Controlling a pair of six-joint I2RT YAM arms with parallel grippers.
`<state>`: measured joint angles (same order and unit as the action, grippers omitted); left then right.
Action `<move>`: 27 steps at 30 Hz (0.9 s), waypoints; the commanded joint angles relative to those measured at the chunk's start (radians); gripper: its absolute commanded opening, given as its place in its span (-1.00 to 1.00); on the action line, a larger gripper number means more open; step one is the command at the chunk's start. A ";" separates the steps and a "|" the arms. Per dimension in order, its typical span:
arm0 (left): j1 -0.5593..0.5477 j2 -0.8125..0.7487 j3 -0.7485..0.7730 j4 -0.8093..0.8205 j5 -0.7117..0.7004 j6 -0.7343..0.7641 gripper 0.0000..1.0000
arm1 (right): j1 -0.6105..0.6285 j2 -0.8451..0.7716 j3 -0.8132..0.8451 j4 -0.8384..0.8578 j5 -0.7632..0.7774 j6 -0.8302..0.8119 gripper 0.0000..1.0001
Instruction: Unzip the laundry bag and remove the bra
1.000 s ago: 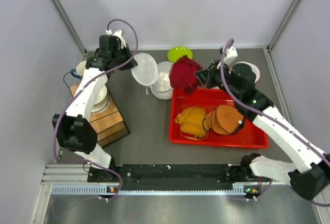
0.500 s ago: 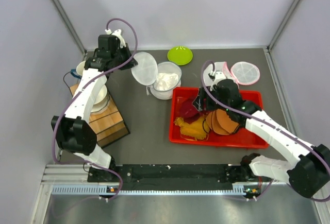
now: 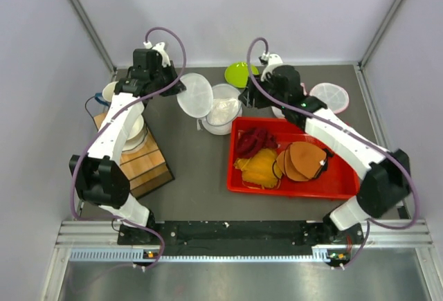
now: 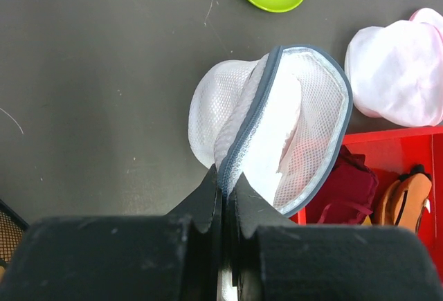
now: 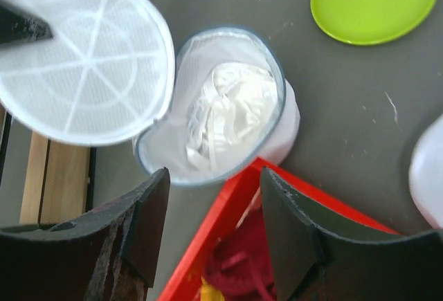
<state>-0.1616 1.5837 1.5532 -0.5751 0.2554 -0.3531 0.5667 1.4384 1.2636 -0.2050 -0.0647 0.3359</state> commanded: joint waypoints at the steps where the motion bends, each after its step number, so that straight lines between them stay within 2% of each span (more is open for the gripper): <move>1: 0.005 -0.039 -0.005 0.044 0.010 0.043 -1.00 | 0.009 0.173 0.182 0.059 -0.085 0.002 0.07; 7: 0.005 -0.054 -0.015 0.041 0.004 0.046 -1.00 | 0.044 0.405 0.357 0.039 -0.141 0.009 0.00; 11: 0.005 -0.060 -0.015 0.044 0.001 0.040 -1.00 | 0.047 0.537 0.414 0.018 -0.141 0.015 -0.01; 19: 0.016 -0.068 -0.025 0.017 -0.058 -0.003 -1.00 | 0.048 0.700 0.493 -0.106 -0.024 -0.011 0.03; 20: 0.017 -0.068 -0.021 0.015 -0.050 0.008 -1.00 | 0.047 0.726 0.502 -0.119 -0.018 -0.011 0.06; 21: 0.019 -0.062 0.001 -0.011 -0.053 0.022 -1.00 | 0.047 0.735 0.514 -0.129 -0.006 -0.011 0.21; 24: 0.025 -0.039 0.033 -0.040 -0.044 0.031 -1.00 | 0.048 0.775 0.533 -0.149 0.003 -0.005 0.45; 27: 0.025 -0.042 0.024 -0.025 -0.027 0.022 -1.00 | 0.048 0.810 0.560 -0.160 -0.003 -0.001 0.45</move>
<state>-0.1432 1.5730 1.5391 -0.6098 0.2188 -0.3374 0.6037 2.2147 1.7462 -0.3401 -0.0956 0.3359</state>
